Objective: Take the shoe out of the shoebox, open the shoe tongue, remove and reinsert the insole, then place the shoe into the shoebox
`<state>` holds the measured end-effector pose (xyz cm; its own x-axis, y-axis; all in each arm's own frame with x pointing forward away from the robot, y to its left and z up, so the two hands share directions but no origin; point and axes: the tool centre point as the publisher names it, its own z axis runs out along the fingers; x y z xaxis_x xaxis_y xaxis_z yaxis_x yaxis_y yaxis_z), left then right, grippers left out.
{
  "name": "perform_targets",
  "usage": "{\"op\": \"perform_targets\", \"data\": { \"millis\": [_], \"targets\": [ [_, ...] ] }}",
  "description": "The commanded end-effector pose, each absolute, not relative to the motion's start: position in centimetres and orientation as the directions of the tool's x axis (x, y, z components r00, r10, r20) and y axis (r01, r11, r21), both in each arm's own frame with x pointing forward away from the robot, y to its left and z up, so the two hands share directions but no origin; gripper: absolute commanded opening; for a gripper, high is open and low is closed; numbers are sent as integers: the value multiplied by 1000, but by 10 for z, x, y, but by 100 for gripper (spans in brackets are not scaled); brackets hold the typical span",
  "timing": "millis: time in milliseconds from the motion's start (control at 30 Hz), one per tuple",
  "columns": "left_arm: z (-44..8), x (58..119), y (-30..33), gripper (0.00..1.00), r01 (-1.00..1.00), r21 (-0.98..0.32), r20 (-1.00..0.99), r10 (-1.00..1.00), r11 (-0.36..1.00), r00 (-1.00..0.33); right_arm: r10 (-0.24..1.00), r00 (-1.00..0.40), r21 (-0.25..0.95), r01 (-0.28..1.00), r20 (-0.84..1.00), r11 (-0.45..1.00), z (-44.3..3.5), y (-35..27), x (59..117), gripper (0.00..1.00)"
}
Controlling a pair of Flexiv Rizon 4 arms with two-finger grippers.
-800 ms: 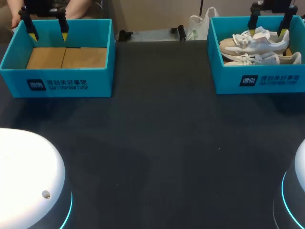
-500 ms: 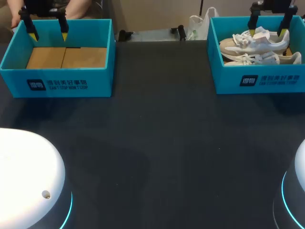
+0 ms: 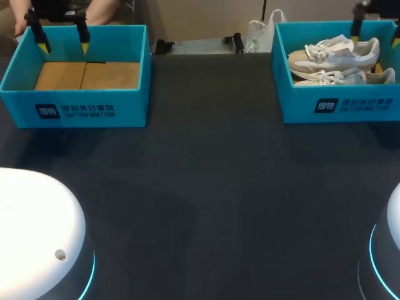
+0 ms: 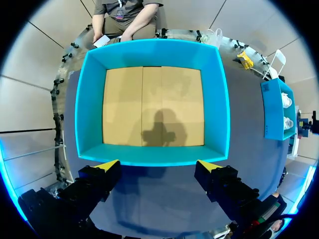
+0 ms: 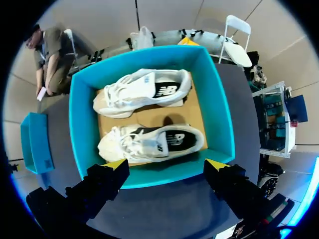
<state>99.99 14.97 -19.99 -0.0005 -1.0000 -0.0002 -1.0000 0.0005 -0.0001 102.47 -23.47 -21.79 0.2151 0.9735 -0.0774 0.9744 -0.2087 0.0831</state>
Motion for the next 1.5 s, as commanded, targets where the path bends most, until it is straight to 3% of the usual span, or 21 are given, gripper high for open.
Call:
{"op": "perform_targets", "data": {
  "millis": [33, 833, 867, 1033, 1500],
  "targets": [
    [-200, 1000, 150, 100, -1000, 0, 0, -1000, 0, 0, 972, 219, 132, 969, -85, -206, -226, -253, 1017, 100],
    [-200, 1000, 150, 100, -1000, 0, 0, -1000, 0, 0, 988, 100, 147, 986, -118, -82, -295, -298, 1025, 100],
    [-200, 1000, 150, 100, -1000, 0, 0, -1000, 0, 0, 989, 96, 144, 986, -117, -78, -298, -299, 1026, 96],
    [-200, 1000, 150, 100, -1000, 0, 0, -1000, 0, 0, 990, 80, 125, 990, -118, -65, -313, -304, 1028, 100],
    [-200, 1000, 150, 100, -1000, 0, 0, -1000, 0, 0, 992, 64, 70, 996, -110, -57, -345, -316, 1034, 96]
  ]
}}
